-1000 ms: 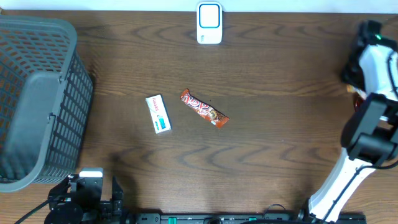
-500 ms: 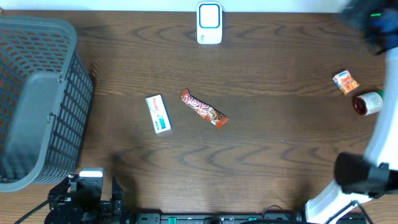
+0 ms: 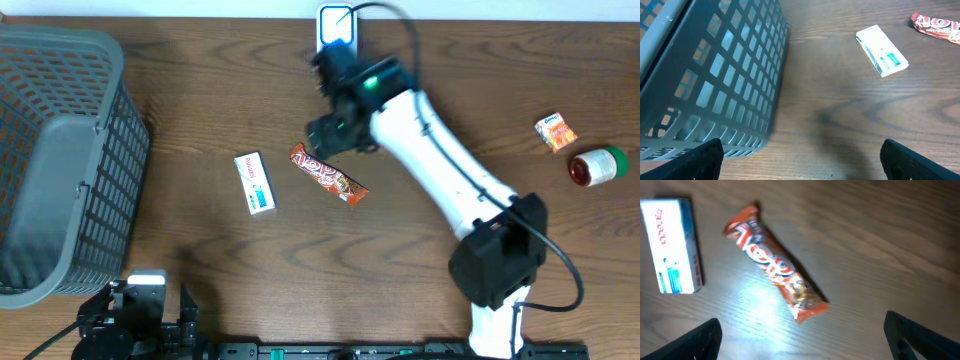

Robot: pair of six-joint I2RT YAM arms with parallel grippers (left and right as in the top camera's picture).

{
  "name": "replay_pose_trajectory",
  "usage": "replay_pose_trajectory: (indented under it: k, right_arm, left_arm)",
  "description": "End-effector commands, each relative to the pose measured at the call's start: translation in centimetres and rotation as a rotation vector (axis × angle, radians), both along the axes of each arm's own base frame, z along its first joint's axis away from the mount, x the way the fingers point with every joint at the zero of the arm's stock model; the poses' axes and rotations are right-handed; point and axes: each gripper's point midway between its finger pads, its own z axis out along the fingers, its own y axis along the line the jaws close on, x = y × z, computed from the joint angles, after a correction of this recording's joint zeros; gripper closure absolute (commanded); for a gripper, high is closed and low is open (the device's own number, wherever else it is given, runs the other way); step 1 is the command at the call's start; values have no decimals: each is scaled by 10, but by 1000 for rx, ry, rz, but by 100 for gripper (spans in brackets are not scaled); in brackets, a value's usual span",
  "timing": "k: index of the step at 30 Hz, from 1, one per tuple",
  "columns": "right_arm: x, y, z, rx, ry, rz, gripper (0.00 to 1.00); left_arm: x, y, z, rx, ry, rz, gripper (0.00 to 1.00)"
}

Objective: Scan the item barcode

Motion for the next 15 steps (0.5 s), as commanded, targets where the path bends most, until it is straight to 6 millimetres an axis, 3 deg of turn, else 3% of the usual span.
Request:
replay_pose_trajectory:
  k: [1, 6, 9, 15]
  right_arm:
    - [0, 12, -6, -112, -135, 67, 1]
    - [0, 24, -50, -272, -232, 117, 1]
    - [6, 29, -57, -321, -290, 118, 3]
    - [10, 61, -58, -251, -355, 157, 1]
  left_arm:
    - [-1, -1, 2, -5, -10, -8, 1]
    - [-1, -1, 2, -5, -11, -8, 1]
    - [-1, -1, 2, -5, -11, -8, 1]
    - [-1, -1, 2, -5, -10, -9, 1]
